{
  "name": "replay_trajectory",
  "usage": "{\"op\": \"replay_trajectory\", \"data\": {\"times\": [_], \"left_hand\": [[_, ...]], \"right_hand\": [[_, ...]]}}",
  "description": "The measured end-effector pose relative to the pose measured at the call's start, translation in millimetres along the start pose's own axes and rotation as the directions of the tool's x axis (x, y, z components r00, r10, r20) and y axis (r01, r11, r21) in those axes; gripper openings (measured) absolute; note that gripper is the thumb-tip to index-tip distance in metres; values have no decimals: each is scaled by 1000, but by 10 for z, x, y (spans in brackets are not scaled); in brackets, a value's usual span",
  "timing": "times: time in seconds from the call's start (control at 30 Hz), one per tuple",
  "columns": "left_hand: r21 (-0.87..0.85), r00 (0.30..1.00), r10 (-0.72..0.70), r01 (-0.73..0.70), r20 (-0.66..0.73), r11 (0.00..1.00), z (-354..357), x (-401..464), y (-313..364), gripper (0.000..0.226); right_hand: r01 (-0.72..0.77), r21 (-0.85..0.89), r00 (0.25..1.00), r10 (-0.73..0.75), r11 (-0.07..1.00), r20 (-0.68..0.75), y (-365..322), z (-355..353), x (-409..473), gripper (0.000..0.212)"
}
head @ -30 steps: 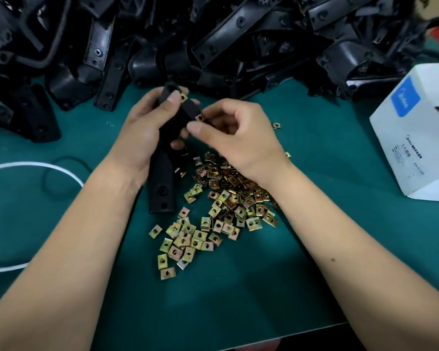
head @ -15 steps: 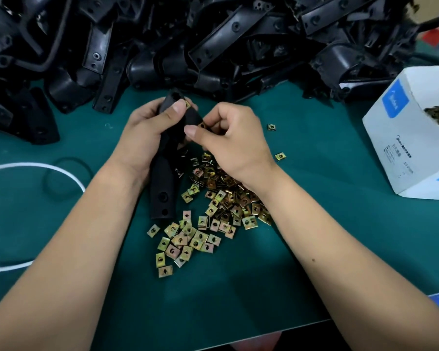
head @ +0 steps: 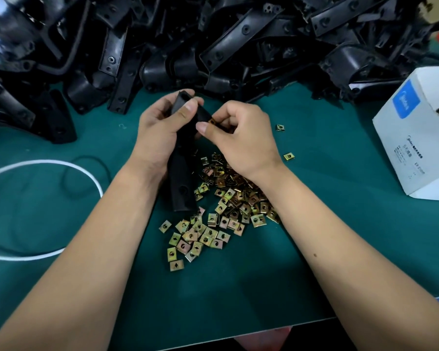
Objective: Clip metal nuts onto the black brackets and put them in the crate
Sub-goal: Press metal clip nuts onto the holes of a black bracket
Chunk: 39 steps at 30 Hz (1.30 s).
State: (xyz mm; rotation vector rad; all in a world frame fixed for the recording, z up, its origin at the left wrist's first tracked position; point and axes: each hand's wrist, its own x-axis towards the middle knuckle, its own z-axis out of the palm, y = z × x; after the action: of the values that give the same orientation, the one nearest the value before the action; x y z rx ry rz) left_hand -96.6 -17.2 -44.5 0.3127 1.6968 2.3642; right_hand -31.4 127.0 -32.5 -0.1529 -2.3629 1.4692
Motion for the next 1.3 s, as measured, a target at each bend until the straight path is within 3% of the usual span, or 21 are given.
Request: {"op": "replay_trajectory", "data": {"times": [0.67, 0.8, 0.97, 1.1, 1.2, 1.3], "left_hand": [[69, 996, 90, -90, 3, 994, 236, -167, 139, 21], [104, 993, 74, -84, 94, 991, 679, -239, 246, 13], [251, 968, 149, -199, 203, 947, 1748, -365, 346, 41], [262, 843, 186, -354, 504, 898, 2727, -707, 268, 29], [319, 636, 21, -415, 771, 852, 3383, -1155, 67, 55], [351, 504, -62, -503, 861, 790, 3872, -1622, -327, 57]], "right_hand": [[29, 40, 999, -28, 999, -37, -47, -188, -69, 26], [-33, 232, 999, 36, 972, -9, -130, -513, -161, 18], [52, 275, 961, 26, 960, -274, -220, -1370, -477, 6], [188, 360, 788, 78, 914, -610, -148, -2259, -1077, 4], [269, 355, 522, 174, 895, -835, 70, -2896, -1715, 5], [256, 415, 254, 354, 873, -900, 547, -3345, -2305, 3]]}}
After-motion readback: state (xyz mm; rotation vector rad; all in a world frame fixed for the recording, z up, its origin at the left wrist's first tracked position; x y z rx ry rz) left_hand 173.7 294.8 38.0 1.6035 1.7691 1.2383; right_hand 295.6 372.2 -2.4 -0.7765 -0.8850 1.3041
